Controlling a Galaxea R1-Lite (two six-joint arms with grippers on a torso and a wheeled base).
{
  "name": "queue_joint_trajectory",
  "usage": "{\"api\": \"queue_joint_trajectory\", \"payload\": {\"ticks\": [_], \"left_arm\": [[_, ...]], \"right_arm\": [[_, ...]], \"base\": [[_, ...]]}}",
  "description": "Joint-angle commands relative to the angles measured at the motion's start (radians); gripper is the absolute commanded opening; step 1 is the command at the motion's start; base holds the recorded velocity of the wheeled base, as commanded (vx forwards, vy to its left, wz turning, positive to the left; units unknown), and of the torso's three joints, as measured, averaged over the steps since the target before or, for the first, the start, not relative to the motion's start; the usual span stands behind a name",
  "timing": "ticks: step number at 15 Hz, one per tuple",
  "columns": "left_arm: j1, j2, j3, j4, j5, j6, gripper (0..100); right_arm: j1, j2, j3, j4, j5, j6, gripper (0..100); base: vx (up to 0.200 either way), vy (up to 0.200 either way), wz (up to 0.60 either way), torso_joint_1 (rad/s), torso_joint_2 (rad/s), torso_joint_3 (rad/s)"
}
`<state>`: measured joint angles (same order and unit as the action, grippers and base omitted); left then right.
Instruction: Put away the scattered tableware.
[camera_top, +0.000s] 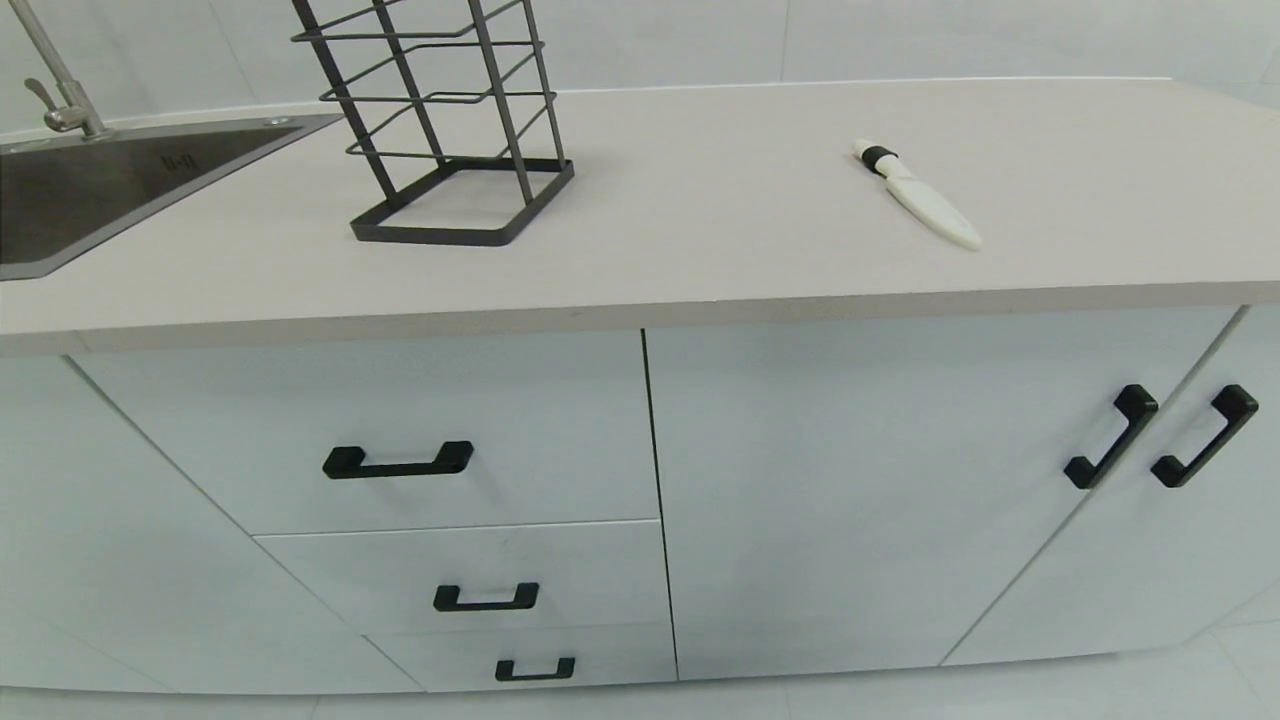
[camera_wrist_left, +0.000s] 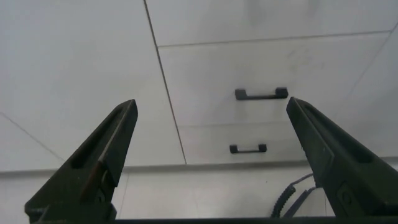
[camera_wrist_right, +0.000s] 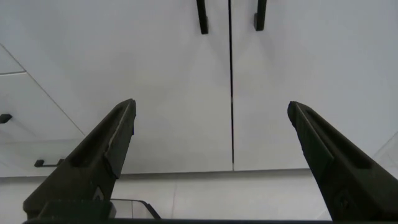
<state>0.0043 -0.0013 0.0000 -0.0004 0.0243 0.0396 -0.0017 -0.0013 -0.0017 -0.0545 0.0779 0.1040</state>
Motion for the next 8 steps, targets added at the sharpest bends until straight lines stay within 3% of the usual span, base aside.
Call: {"api": "queue_joint_trajectory", "payload": {"ticks": [1, 8], "left_arm": [[0.000, 0.001, 0.000, -0.001, 0.000, -0.001, 100], [0.000, 0.001, 0.000, -0.001, 0.000, 0.000, 100]], "right_arm": [[0.000, 0.001, 0.000, -0.001, 0.000, -0.001, 100], [0.000, 0.001, 0.000, -0.001, 0.002, -0.014, 100]], "base": [[0.200, 0.000, 0.00, 0.002, 0.00, 0.002], [0.000, 0.000, 0.00, 0.000, 0.00, 0.000]]}}
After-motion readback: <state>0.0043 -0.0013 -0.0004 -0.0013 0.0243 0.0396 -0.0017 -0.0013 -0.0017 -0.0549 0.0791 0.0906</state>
